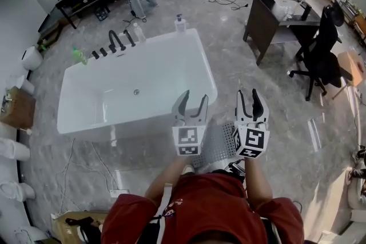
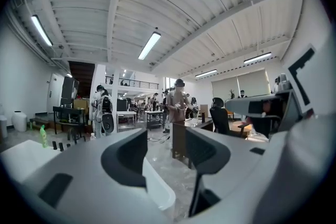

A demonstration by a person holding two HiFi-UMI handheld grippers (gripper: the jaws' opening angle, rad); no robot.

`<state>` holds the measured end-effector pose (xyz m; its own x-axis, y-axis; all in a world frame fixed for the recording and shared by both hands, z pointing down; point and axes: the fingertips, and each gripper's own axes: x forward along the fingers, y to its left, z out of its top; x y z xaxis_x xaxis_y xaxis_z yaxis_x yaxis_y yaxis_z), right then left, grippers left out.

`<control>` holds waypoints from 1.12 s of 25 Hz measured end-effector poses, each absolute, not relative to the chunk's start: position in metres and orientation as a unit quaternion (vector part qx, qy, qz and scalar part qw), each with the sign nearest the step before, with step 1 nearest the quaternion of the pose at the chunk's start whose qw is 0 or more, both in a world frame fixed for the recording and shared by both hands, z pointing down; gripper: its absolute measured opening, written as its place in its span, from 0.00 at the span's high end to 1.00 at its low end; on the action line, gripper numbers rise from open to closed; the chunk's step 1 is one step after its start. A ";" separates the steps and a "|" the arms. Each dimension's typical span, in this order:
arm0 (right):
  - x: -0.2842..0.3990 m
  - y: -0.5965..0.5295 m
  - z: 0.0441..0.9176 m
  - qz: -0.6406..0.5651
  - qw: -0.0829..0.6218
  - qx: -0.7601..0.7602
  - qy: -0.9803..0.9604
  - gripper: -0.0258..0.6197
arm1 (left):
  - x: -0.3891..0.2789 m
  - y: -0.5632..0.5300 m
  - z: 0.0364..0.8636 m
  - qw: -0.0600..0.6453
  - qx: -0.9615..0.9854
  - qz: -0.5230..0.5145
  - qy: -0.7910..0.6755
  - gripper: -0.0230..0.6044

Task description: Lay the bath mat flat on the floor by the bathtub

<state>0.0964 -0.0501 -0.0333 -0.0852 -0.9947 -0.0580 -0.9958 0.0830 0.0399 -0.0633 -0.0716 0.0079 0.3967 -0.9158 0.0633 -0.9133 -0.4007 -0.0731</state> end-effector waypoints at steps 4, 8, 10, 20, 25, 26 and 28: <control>0.091 -0.046 -0.037 0.033 0.009 -0.672 0.739 0.79 | -0.072 -0.061 -0.008 0.038 -0.827 -0.034 0.560 0.73; 0.085 -0.044 -0.037 0.019 0.008 -0.662 0.749 0.89 | -0.078 -0.051 -0.019 0.040 -0.820 -0.005 0.570 0.84; 0.082 -0.043 -0.038 0.023 0.006 -0.659 0.752 0.90 | -0.080 -0.047 -0.021 0.044 -0.819 0.003 0.572 0.89; 0.065 -0.039 -0.039 0.049 -0.010 -0.650 0.758 0.94 | -0.077 -0.039 -0.019 0.038 -0.832 -0.006 0.553 0.94; 0.064 -0.038 -0.036 0.048 -0.014 -0.650 0.758 0.94 | -0.077 -0.038 -0.018 0.037 -0.831 -0.003 0.555 0.94; 0.065 -0.038 -0.036 0.048 -0.015 -0.650 0.758 0.94 | -0.077 -0.038 -0.018 0.036 -0.831 -0.003 0.555 0.94; 0.067 -0.038 -0.035 0.048 -0.018 -0.652 0.756 0.94 | -0.076 -0.038 -0.017 0.036 -0.831 -0.003 0.555 0.94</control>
<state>0.0673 -0.0382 -0.0354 -0.1482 -0.9883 -0.0356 -0.9850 0.1442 0.0952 -0.0757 -0.0376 -0.0170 0.3846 -0.9224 -0.0348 -0.9219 -0.3820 -0.0641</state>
